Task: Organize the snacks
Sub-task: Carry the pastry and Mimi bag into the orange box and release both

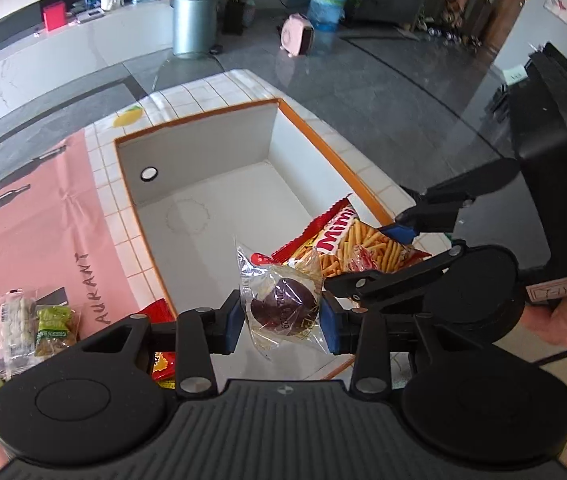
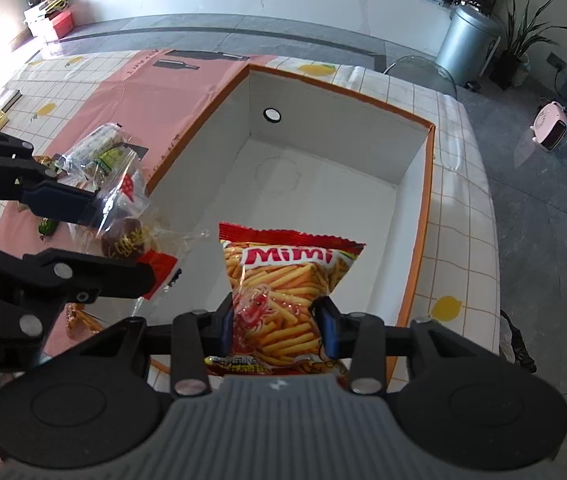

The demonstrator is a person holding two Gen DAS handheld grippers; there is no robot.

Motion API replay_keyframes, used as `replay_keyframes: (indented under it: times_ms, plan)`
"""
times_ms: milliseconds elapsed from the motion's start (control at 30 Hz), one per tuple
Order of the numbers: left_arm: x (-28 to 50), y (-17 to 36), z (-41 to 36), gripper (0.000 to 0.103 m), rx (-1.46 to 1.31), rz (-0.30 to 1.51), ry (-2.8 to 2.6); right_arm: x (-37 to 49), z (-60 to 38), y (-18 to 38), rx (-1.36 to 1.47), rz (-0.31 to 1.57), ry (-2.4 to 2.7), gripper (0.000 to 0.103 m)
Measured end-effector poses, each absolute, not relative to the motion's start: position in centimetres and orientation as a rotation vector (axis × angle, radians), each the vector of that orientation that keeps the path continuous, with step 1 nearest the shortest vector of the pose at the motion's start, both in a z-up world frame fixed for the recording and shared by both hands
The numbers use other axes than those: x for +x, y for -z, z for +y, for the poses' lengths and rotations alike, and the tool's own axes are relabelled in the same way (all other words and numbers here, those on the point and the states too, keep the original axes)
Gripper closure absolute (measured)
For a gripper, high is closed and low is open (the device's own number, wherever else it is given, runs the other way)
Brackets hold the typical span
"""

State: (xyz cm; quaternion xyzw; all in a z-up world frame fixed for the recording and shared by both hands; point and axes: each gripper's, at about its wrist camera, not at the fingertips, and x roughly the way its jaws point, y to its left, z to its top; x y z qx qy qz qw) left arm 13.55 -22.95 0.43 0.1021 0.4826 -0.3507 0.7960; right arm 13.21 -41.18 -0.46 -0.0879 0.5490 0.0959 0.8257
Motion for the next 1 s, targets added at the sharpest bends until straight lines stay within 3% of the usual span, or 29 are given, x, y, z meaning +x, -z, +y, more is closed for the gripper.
replay_keyframes:
  times_ms: [767, 933, 1000]
  plan:
    - [16.1, 5.2, -26.1, 0.057, 0.430, 1.165, 0.763, 16.9, -42.0, 8.6, -0.230, 1.370, -0.310, 0.064]
    - [16.2, 5.7, -26.3, 0.054, 0.444, 1.168, 0.738, 16.9, -42.1, 8.9, -0.228, 1.379, -0.301, 0.063]
    - [16.1, 5.7, -26.4, 0.048, 0.455, 1.159, 0.728, 17.2, -41.9, 8.8, -0.227, 1.377, -0.296, 0.060]
